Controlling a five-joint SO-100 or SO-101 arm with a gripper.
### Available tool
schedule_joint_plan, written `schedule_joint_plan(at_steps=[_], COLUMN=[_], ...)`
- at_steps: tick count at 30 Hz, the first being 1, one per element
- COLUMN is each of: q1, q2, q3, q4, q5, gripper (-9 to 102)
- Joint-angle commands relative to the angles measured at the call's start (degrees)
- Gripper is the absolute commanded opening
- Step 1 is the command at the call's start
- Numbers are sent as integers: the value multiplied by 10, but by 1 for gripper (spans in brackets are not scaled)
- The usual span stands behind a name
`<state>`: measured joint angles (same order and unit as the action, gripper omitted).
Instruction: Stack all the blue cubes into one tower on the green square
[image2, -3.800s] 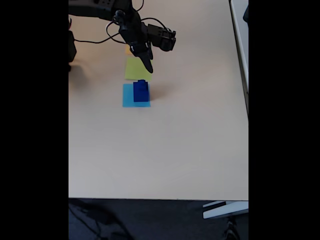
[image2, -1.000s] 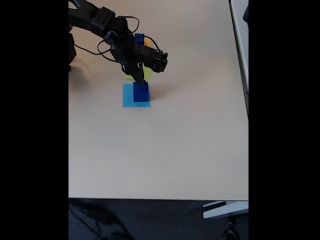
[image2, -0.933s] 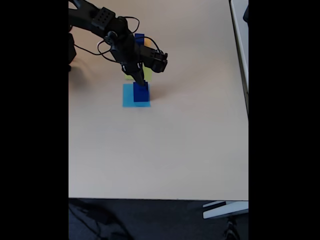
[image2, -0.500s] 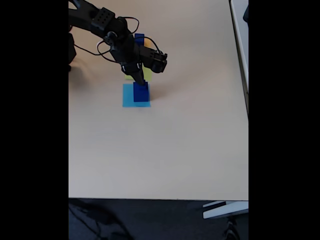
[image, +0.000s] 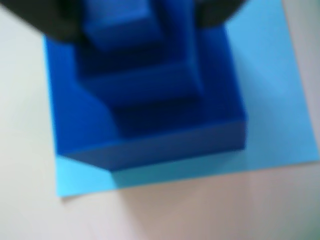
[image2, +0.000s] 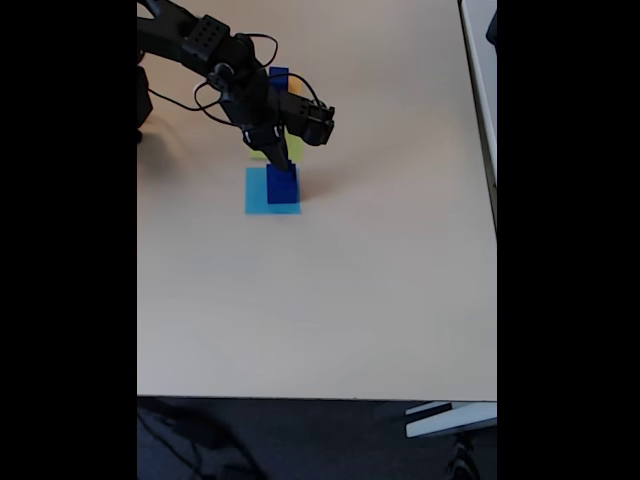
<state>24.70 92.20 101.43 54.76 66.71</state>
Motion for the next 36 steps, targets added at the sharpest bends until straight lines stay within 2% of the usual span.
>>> schedule_joint_plan(at_steps=[1, 22, 33, 36], q1=[-12, -33, -32, -35], q2=[28, 48, 69, 64], q3=[-21, -35, -126, -128], q4=[-4, 14, 97, 97], q5=[8, 32, 25, 31], gripper=[13, 17, 20, 19])
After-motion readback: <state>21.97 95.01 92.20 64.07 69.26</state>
